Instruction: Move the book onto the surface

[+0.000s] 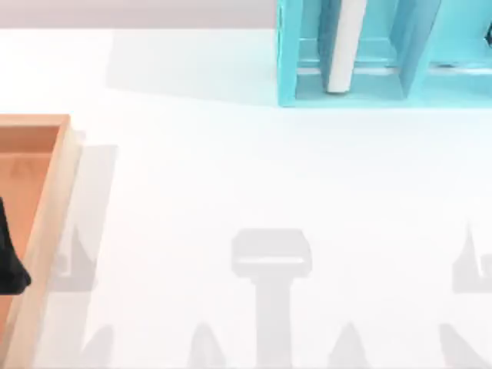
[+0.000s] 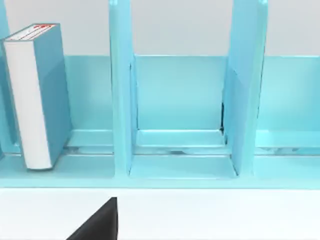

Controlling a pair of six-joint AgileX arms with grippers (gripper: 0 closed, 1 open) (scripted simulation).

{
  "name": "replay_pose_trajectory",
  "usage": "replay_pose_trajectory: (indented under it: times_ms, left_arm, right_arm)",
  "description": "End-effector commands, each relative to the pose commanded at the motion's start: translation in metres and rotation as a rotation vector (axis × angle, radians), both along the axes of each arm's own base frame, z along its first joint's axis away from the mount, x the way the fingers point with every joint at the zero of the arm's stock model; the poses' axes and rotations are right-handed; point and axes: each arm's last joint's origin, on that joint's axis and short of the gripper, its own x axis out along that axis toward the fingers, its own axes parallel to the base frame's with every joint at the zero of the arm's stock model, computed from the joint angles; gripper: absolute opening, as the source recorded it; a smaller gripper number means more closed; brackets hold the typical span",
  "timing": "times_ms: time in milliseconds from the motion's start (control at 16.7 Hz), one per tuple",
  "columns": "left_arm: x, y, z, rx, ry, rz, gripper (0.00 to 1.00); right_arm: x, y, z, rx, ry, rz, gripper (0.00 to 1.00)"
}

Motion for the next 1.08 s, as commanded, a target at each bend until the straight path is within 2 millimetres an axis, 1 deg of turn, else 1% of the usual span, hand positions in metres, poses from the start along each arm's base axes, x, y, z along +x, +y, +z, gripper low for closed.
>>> replay_pose_trajectory:
  times_ms: [120, 240, 420, 540, 600, 720, 840, 960, 1080]
  left_arm:
    - [0.000, 0.000, 0.000, 0.000, 0.000, 0.000, 1.00]
    - [0.000, 0.000, 0.000, 0.000, 0.000, 0.000, 1.00]
    - [0.000, 0.000, 0.000, 0.000, 0.000, 0.000, 1.00]
    - [0.000, 0.000, 0.000, 0.000, 0.000, 0.000, 1.00]
    - [0.000, 0.000, 0.000, 0.000, 0.000, 0.000, 1.00]
    - [0.000, 0.000, 0.000, 0.000, 0.000, 0.000, 1.00]
    - [0.000, 0.000, 0.000, 0.000, 0.000, 0.000, 1.00]
    - [0.000, 0.000, 0.000, 0.000, 0.000, 0.000, 1.00]
    - [0.000, 0.000, 0.000, 0.000, 0.000, 0.000, 1.00]
  right_arm:
    - [0.000, 0.000, 0.000, 0.000, 0.000, 0.000, 1.00]
    - [0.000, 0.000, 0.010, -0.001, -0.027, -0.006, 1.00]
    - [0.004, 0.002, 0.044, 0.003, -0.110, -0.021, 1.00]
    - [0.013, 0.005, 0.072, 0.012, -0.164, -0.032, 1.00]
    - [0.021, 0.008, 0.086, 0.019, -0.184, -0.036, 1.00]
    - [0.044, 0.015, 0.110, 0.034, -0.206, -0.043, 1.00]
    - [0.076, 0.027, 0.125, 0.050, -0.201, -0.048, 1.00]
    - [0.115, 0.044, 0.128, 0.062, -0.177, -0.050, 1.00]
    - [0.155, 0.067, 0.117, 0.070, -0.140, -0.049, 1.00]
